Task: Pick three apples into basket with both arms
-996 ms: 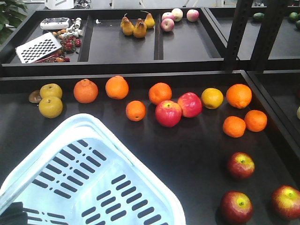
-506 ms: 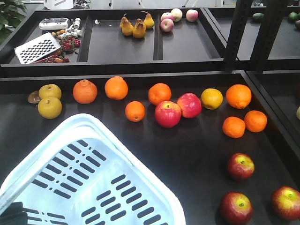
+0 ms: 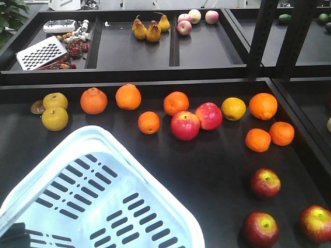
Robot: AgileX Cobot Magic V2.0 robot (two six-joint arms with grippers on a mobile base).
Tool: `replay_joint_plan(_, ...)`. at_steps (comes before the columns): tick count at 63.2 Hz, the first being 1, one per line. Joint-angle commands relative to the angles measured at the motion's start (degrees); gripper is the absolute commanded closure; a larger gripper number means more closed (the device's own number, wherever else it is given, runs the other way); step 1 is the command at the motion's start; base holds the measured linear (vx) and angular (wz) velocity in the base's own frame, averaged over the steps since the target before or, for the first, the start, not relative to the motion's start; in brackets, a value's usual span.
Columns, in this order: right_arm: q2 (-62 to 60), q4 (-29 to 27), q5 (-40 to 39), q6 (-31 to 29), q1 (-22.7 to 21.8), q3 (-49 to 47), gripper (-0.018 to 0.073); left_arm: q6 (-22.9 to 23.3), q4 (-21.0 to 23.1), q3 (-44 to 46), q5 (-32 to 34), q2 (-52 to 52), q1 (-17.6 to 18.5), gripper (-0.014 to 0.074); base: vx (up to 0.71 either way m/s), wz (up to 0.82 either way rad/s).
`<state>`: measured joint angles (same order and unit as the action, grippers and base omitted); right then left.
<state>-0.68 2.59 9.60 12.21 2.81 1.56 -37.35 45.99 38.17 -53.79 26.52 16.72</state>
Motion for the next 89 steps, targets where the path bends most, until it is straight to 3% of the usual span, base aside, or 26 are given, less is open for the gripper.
replay_joint_plan(1, -0.77, 0.57, -4.0, -0.22, 0.04, 0.78, 0.0564, 0.35, 3.75, 1.68, 3.79, 0.37, 0.29, 0.0603, 0.0, 0.0)
replay_joint_plan(51, -0.77, 0.57, -4.13, -0.22, 0.04, 0.78, 0.0564, 0.19, 4.18, 1.68, 7.01, 0.44, 0.29, 0.0603, 0.0, 0.0)
replay_joint_plan(67, -0.77, 0.57, -4.13, -0.22, 0.04, 0.78, 0.0564, 0.07, 4.19, 2.49, 10.67, 4.14, 0.29, 0.0603, 0.0, 0.0)
replay_joint_plan(73, -0.77, 0.57, -4.13, -0.22, 0.04, 0.78, 0.0564, -1.95, 4.23, 4.57, 10.16, 8.79, 0.29, 0.0603, 0.0, 0.0)
replay_joint_plan(82, -0.77, 0.57, -4.13, -0.22, 0.04, 0.78, 0.0564, -10.59, 4.23, 10.62, 8.63, 17.86, 0.29, 0.0603, 0.0, 0.0)
replay_joint_plan(89, -0.77, 0.57, -4.13, -0.22, 0.04, 0.78, 0.0564, -14.37, 4.52, 16.82, 8.07, 26.99, 0.29, 0.0603, 0.0, 0.0)
